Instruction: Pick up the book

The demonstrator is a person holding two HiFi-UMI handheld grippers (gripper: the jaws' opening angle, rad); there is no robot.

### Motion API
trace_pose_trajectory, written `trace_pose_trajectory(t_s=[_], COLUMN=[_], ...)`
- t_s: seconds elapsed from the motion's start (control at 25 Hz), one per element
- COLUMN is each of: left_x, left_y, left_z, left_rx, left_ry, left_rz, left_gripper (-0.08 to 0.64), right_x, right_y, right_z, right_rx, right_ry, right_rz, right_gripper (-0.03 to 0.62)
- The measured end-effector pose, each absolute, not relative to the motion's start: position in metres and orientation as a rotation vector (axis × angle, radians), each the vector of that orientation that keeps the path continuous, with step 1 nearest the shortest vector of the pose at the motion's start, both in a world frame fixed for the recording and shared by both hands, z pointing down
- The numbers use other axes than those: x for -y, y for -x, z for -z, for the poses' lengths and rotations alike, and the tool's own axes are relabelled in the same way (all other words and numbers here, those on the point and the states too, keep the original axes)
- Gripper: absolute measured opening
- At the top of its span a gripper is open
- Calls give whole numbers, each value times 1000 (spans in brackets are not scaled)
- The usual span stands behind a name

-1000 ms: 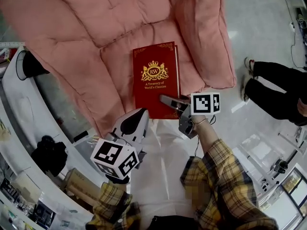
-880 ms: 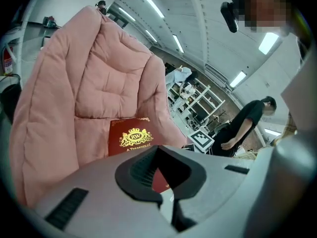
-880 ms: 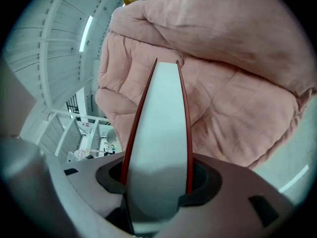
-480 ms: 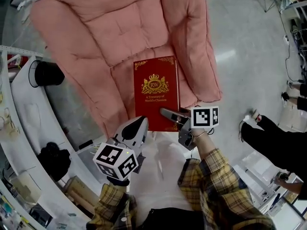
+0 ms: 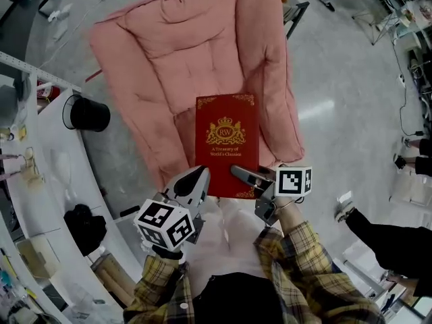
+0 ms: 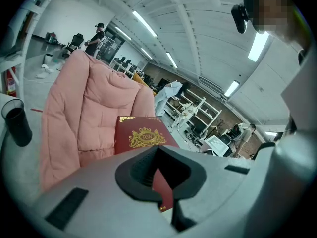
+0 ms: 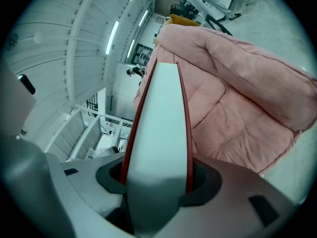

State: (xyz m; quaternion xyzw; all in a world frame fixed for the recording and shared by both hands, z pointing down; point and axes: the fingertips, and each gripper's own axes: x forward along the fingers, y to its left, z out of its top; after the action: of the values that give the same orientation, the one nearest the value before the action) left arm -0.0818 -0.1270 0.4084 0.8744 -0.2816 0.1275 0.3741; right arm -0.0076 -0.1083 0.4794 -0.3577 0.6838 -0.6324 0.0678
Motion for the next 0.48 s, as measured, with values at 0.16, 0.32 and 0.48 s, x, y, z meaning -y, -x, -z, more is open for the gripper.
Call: trace_pose_trajectory(t_s=[0.16, 0.32, 0.48], left_x=[127, 128, 134], left_y=[86, 87, 89], left_z=[-380, -353, -328], left_rx=[728, 745, 759], left_ry=[-2254, -2274, -2308], left_rz=[-294, -256, -225], left_gripper=[3, 3, 3], right_x=[103, 102, 104], right_y=[7, 2, -2], right_z=[-445, -410, -378], right_rx=[-2072, -2091, -2149], right_ry=[1068, 1060, 1055], right_rz=[1872, 1810, 1729], right_gripper=[259, 259, 259])
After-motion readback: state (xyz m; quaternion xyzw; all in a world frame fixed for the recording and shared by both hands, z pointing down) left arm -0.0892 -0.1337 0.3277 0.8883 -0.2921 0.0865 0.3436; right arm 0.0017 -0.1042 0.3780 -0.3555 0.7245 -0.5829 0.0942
